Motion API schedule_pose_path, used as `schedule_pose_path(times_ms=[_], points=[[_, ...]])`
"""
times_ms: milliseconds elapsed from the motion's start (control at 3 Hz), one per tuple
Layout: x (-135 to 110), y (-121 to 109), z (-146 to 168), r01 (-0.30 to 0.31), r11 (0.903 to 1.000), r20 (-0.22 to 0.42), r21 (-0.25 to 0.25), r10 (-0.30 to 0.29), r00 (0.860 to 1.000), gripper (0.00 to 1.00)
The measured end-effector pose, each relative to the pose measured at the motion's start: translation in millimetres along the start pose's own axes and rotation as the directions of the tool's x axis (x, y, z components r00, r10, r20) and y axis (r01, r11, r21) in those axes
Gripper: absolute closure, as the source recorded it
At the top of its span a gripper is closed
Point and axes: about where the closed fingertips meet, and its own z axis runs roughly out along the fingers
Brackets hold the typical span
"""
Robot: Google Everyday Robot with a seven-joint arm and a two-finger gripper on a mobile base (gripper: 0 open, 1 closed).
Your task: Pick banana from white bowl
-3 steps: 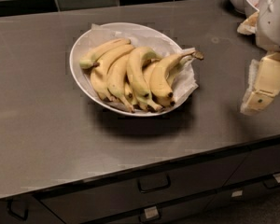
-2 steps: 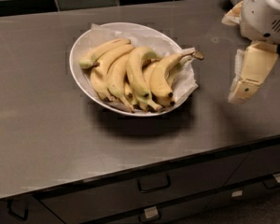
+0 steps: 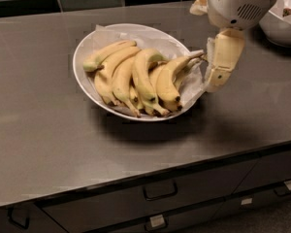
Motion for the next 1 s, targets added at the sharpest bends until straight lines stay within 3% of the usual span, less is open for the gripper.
schedule_pose_path(times_ms=[667,1000], points=[[-4,-3,4,0.008,1.0000,0.007,-0.004,-0.008,1.000,0.00],[-25,-18,26,0.066,0.9962,0.001,-0.057,-0.066,0.998,0.00]])
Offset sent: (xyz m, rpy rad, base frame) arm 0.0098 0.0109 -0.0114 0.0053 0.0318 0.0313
